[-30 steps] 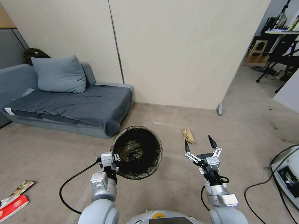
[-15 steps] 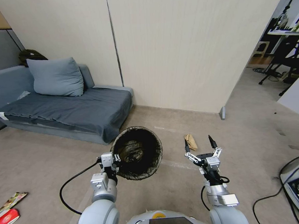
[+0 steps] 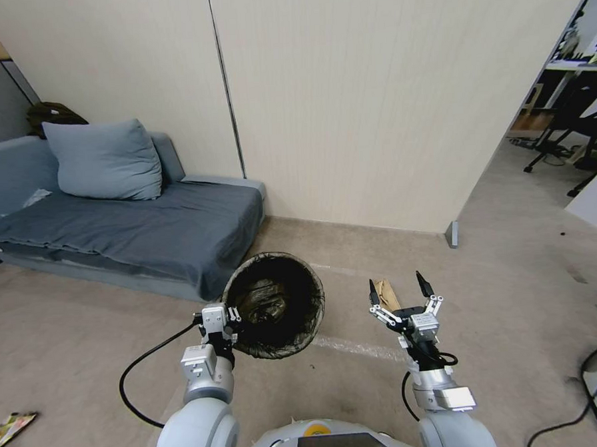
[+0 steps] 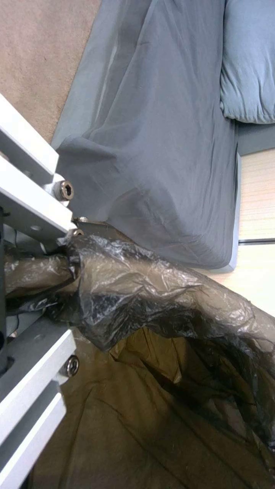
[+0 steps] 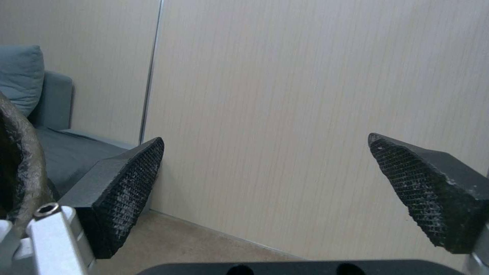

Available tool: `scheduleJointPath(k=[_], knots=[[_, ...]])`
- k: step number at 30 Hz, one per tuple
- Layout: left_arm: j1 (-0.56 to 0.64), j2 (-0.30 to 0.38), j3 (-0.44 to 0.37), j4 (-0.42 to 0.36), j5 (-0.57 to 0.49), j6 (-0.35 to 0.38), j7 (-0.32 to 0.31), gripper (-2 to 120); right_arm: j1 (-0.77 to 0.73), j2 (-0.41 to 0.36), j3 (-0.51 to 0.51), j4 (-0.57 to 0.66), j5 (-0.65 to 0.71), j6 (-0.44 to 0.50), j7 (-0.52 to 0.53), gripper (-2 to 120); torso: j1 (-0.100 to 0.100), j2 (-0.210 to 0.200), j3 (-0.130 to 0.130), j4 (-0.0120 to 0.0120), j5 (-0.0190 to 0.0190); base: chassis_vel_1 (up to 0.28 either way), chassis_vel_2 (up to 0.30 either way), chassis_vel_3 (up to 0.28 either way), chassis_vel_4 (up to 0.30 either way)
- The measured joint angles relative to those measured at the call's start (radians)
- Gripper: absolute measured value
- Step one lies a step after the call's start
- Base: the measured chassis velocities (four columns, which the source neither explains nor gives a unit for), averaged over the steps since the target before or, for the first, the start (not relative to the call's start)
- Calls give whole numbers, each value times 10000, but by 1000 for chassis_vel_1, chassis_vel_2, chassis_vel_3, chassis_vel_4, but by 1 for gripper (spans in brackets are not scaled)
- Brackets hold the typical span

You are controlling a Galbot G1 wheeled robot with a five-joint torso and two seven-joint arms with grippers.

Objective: Pick up the trash bin, then pick up the garbage from the floor and place it into the trash bin.

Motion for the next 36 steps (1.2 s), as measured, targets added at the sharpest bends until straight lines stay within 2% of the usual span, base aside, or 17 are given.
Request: scheduleJointPath(k=[1,9,11,17,36], knots=[[-17,3,0,6,-1,0,0,2,85,0,34,-41,16,98,-52,100,0,0,0,5,-1,0,0,0,0],[-134,87,4,91,-44,34,3,2,155,0,64,-76,25,163,-98,100,-2,0,-1,-1,0,0,0,0,0],[-146,110,11,103,-54,38,7,2,399,0,98,-57,-27,-33,-78,100,-1,0,-2,5,0,0,0,0,0],[-207,173,11,133,-87,45,14,2,665,0,213,-43,-50,-303,41,100,-1,0,-1,2,0,0,0,0,0],[-194,179,143,230,-66,23,30,2,989,0,279,-222,-12,-669,354,100,-1,0,-1,2,1,0,0,0,0]])
